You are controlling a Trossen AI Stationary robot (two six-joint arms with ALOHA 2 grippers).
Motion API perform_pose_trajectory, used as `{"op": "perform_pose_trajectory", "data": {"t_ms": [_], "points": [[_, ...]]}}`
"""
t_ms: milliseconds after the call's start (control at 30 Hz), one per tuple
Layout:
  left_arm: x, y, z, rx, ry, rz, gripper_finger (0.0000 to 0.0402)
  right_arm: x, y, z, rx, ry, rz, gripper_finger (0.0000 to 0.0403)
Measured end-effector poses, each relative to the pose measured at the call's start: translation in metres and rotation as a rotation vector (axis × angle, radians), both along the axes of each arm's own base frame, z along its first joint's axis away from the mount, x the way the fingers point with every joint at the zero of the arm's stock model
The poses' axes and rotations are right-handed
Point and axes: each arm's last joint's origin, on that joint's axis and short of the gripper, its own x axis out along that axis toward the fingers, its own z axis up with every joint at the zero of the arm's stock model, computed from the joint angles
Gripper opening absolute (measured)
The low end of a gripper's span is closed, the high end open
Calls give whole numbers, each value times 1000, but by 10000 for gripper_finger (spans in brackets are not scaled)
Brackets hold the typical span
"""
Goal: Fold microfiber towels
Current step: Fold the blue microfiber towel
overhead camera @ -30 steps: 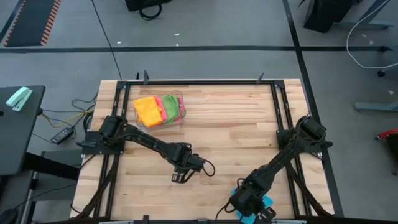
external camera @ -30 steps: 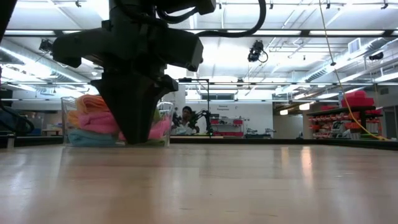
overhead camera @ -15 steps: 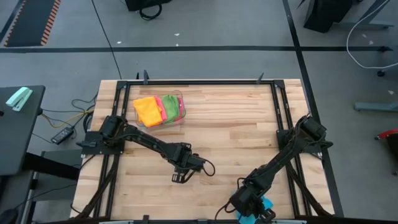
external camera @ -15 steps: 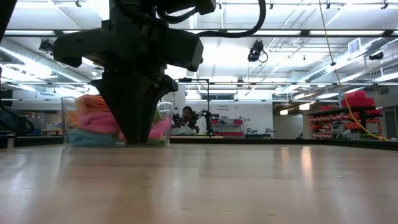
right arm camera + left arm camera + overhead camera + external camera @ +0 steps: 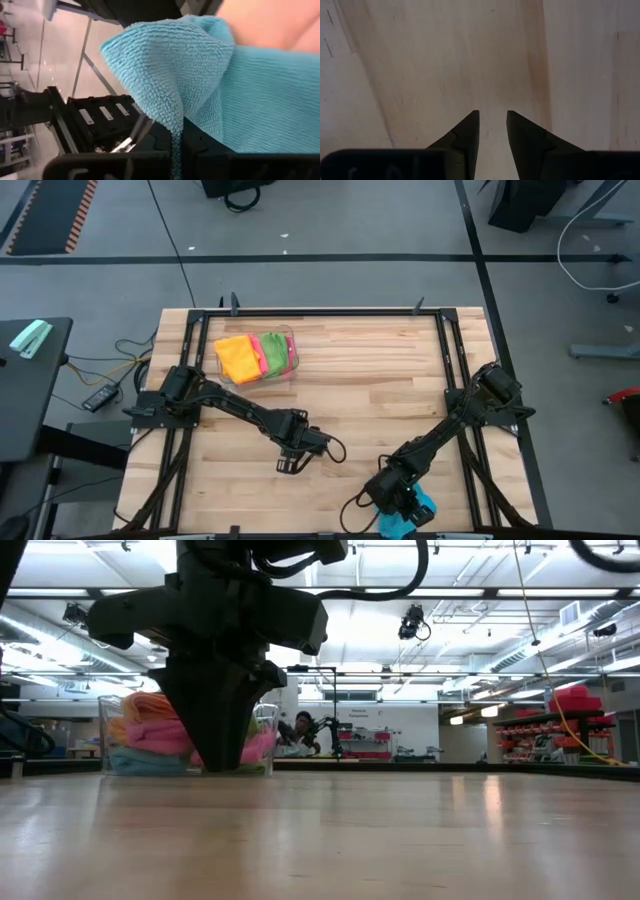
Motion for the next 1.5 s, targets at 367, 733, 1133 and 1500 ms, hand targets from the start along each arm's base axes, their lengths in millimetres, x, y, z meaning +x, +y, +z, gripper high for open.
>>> {"op": "perform_pose_trajectory", "data": {"t_ms": [367,733,1133,1500], "points": [[0,0,0,0,0,-1,107,1,-13,-11,-94,-12,-77,8],[0,0,0,0,0,0,107,3,-17,-13,-188,-18,-179,101],[2,-1,0,-7,-21,1,107,10,-29,-4,-235,67,-207,151],[2,-1,0,-8,-26,0,107,14,-49,30,-353,-35,-253,149]]}}
